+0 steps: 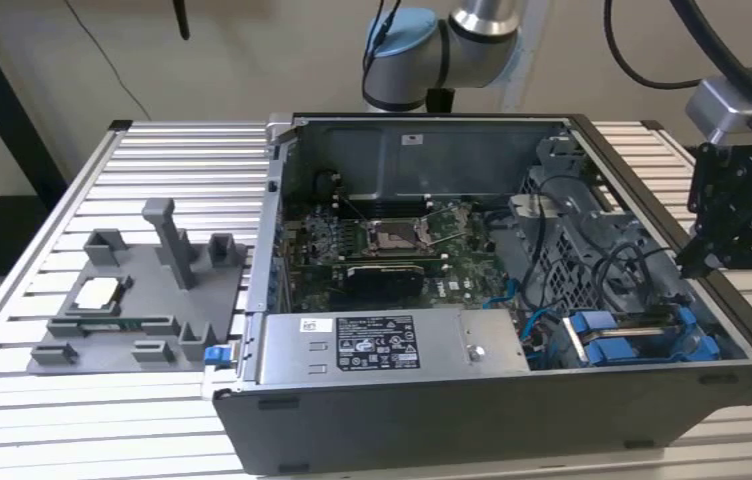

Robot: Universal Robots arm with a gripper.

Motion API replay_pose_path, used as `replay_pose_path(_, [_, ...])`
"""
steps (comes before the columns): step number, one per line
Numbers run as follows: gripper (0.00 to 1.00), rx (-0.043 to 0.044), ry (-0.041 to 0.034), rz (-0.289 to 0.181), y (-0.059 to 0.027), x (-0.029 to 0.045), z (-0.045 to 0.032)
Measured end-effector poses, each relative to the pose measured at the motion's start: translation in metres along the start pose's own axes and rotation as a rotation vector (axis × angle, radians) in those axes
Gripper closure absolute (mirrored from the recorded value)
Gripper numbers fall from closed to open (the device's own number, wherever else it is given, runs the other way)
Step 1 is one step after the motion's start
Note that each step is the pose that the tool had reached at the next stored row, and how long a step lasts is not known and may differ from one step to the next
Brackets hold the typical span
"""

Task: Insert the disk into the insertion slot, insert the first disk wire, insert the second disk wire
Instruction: 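Insert the second disk wire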

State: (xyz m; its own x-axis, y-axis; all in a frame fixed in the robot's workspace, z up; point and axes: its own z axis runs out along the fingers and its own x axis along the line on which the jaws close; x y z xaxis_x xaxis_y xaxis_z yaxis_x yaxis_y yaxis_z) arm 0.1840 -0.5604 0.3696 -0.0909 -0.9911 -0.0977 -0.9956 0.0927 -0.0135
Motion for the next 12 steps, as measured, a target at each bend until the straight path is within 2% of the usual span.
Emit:
replay_pose_path(6, [0.84,-0.0001,-0.0014,0.0,-0.0001,-0.0002,-0.0027])
replay_pose_path(12, [0.84,-0.0001,-0.0019,0.0,0.0033,-0.001,-0.0137])
